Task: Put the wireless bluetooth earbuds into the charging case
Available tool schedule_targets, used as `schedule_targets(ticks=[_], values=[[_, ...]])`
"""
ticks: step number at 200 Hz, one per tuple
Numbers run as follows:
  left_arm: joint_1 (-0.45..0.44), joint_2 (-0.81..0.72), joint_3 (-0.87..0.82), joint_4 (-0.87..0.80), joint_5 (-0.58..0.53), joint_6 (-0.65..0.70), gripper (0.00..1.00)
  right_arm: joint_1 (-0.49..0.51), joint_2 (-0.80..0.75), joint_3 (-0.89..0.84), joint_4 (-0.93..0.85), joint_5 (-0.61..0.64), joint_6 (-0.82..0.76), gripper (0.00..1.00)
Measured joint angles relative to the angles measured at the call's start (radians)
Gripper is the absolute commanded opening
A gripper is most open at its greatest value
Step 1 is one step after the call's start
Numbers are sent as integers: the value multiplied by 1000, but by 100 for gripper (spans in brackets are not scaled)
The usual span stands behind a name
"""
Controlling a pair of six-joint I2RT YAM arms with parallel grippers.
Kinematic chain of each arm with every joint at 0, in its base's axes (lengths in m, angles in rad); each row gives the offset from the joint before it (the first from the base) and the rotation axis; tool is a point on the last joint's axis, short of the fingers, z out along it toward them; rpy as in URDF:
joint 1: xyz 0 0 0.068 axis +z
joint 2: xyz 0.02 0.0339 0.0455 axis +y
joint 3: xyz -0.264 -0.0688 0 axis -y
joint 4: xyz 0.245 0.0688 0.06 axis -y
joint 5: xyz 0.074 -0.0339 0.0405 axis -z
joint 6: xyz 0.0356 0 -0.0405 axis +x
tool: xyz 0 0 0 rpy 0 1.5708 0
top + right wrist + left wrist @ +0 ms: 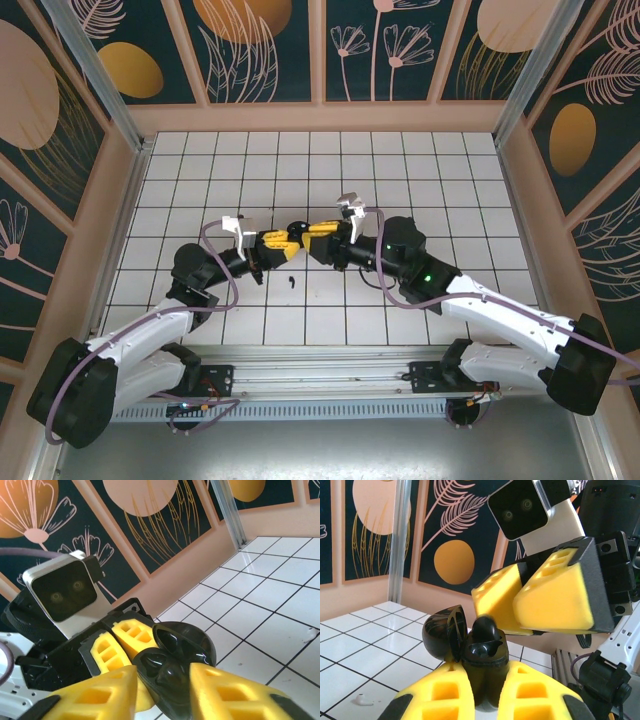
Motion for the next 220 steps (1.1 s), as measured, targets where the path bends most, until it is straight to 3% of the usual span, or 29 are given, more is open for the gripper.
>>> schedule_targets(ticks=[70,177,220], values=[[0,-21,3,11,-1,6,0,0,-10,3,-103,11,-3,58],[0,-86,2,-87,-43,105,0,-4,-31,210,-283,91,-39,55],[0,-158,-13,-196,-88,158,0,-74,15,202,-281,77,16,52]])
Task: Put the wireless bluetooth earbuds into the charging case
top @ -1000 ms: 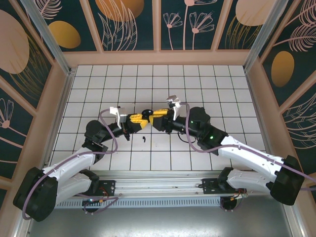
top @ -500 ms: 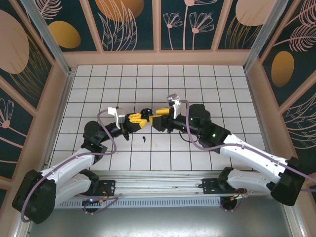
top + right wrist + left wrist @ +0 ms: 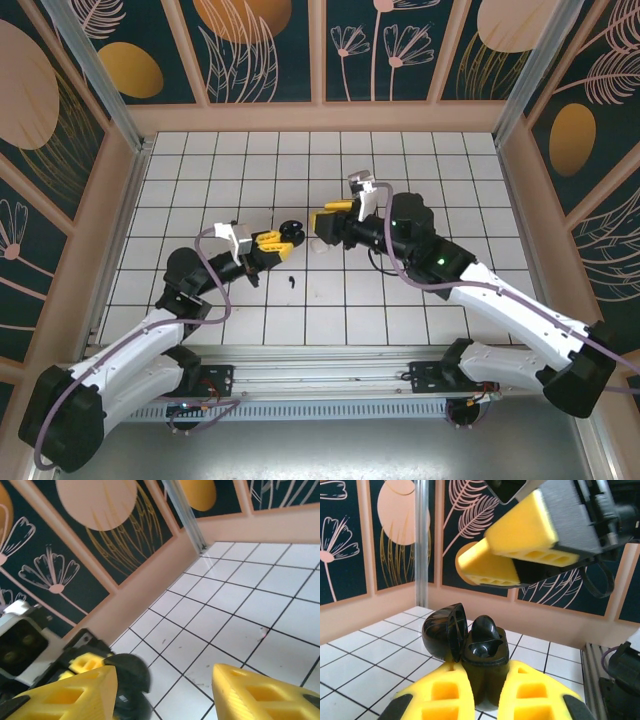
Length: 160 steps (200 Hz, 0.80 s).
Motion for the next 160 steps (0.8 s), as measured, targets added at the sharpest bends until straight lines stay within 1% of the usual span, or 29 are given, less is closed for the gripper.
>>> schedule_targets(ticks=[22,67,83,103,116,131,160], values=[[0,-47,-34,-48,-39,6,0,-31,56,-19,8,-25,51,51],[0,-193,-61,-252,-195,37,0,-44,172,-46,42,-61,121,50],[0,-269,-75,-311,-236,47,0,-56,233,-47,58,-79,149,48],[0,-367,-93,-380,-283,55,0,-76,325,-43,63,-98,173,41],[0,-428,-103,-420,-314,58,0,-84,399,-19,27,-106,184,38],[0,-474,-108,-460,-350,58,0,-84,486,34,-36,-110,200,36],[0,-498,-108,-522,-415,58,0,-49,628,173,-179,-90,219,34]])
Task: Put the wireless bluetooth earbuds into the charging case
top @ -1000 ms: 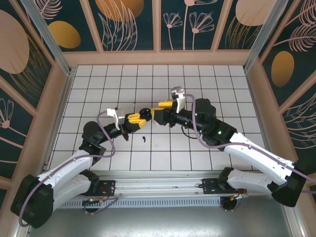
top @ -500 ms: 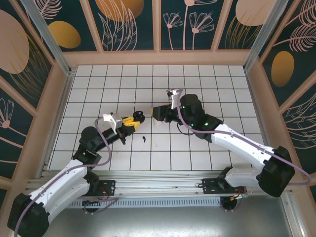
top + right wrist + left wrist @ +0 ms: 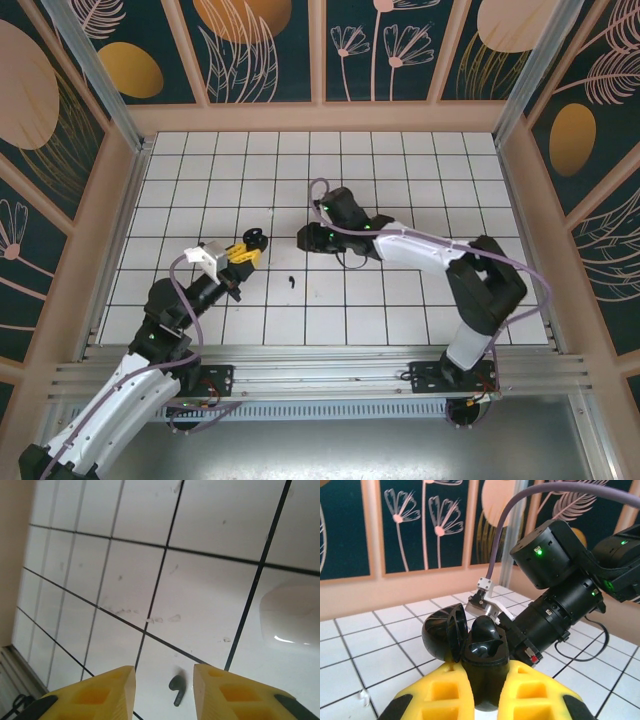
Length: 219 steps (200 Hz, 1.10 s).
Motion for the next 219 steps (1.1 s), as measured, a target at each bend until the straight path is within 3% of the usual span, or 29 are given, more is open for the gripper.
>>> schedule_targets(ticks=[71,134,219], values=[[0,0,11,-142,-172,0,0,159,214,283,-290,120,93,21],[0,-36,20,-202,-256,-4,0,193,328,443,-502,255,169,20],[0,-62,20,-225,-285,-16,0,247,399,488,-568,277,211,24]])
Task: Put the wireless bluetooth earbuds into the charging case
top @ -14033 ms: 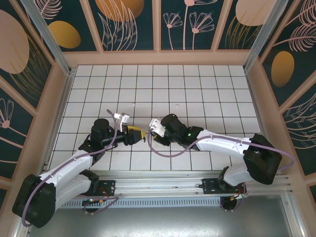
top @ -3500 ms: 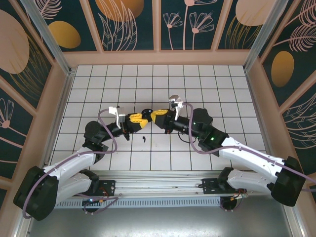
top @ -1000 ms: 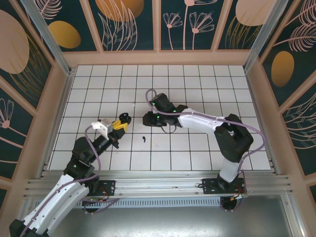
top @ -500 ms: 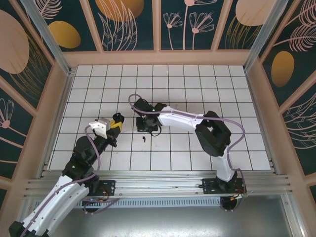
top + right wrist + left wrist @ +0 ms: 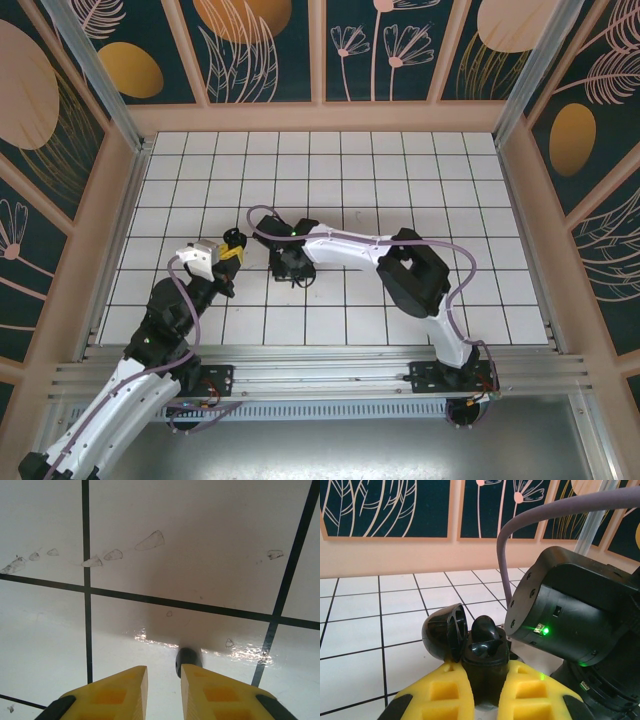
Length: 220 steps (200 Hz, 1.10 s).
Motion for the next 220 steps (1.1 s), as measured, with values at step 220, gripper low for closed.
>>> schedule_targets(ticks=[220], values=[[0,-17,0,-6,0,-14,0,14,72,67,-88,53,3,22]])
